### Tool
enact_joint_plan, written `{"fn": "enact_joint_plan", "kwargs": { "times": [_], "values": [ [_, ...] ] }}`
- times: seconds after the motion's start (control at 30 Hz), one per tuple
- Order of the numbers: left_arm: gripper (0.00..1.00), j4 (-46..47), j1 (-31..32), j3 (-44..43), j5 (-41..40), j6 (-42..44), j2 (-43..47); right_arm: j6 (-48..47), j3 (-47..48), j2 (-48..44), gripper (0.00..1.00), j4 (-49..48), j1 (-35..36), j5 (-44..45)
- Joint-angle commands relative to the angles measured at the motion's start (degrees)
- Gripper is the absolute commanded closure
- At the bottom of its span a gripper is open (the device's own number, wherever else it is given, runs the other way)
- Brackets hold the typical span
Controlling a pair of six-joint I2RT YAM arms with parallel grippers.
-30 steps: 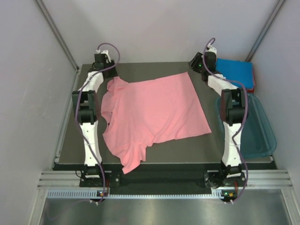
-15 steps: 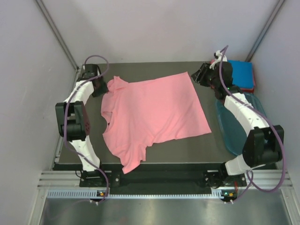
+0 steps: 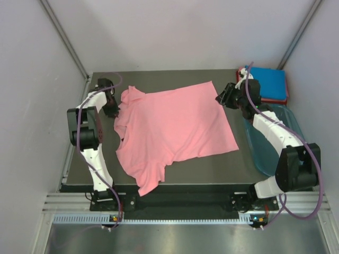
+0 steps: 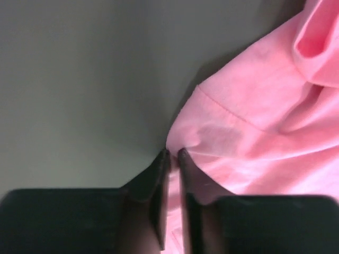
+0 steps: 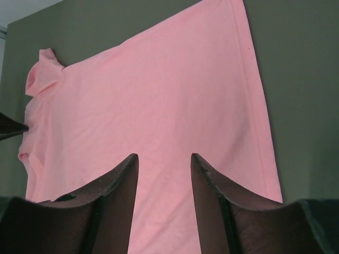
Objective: Fold and stack the t-shirts
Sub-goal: Flatten the tshirt out
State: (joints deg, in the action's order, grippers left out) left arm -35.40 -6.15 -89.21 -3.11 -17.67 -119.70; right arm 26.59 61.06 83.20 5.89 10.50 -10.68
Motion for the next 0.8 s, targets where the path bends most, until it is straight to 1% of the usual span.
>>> {"fn": "enact_joint_plan", "kwargs": {
  "times": [0.0, 0.03, 0.07, 0.13, 0.37, 0.43, 0.53, 0.57, 0.67, 0.77],
  "values": [
    [0.85, -2.7, -0.2, -4.4, -4.5, 0.7, -5.2, -0.5, 0.3, -1.3, 0.55, -2.6, 0.2, -0.5],
    [0.94, -3.9, -0.2, -5.6, -5.6, 1.2, -6.0, -0.4, 0.3, -1.2, 0.56, -2.7, 0.3, -0.4],
    [0.97, -4.2, -0.3, -8.1, -8.0, 1.5, -6.8, -0.4, 0.3, -1.0, 0.55, -2.9, 0.2, -0.2],
    [1.0, -4.6, -0.9, -10.7, -9.6, 1.9, -8.7, -0.1, 0.3, -0.8, 0.56, -3.3, 0.3, 0.0],
    [1.0, -4.9, -1.8, -25.9, -8.3, 3.4, -16.5, 1.6, 0.4, 1.9, 0.56, -5.2, 0.2, 2.3],
    [1.0, -3.8, -1.8, -28.2, -8.4, 4.3, -18.9, 1.7, 0.8, 3.2, 0.56, -5.5, 0.2, 2.9],
    [0.99, -4.1, -1.9, -35.0, -8.7, 5.6, -22.9, 2.1, 1.7, 5.1, 0.56, -5.5, 0.3, 3.5],
    [0.99, -4.4, -2.0, -39.0, -8.7, 5.9, -24.1, 2.2, 2.0, 5.6, 0.56, -5.5, 0.3, 3.7],
    [0.97, -3.6, -2.4, -44.4, -6.6, 7.6, -27.6, 2.2, 2.7, 7.2, 0.56, -5.5, 0.2, 3.8],
    [0.9, -4.1, -2.6, -47.4, -6.4, 7.7, -27.6, 2.3, 2.8, 7.6, 0.57, -3.6, 0.2, 4.3]
  ]
}}
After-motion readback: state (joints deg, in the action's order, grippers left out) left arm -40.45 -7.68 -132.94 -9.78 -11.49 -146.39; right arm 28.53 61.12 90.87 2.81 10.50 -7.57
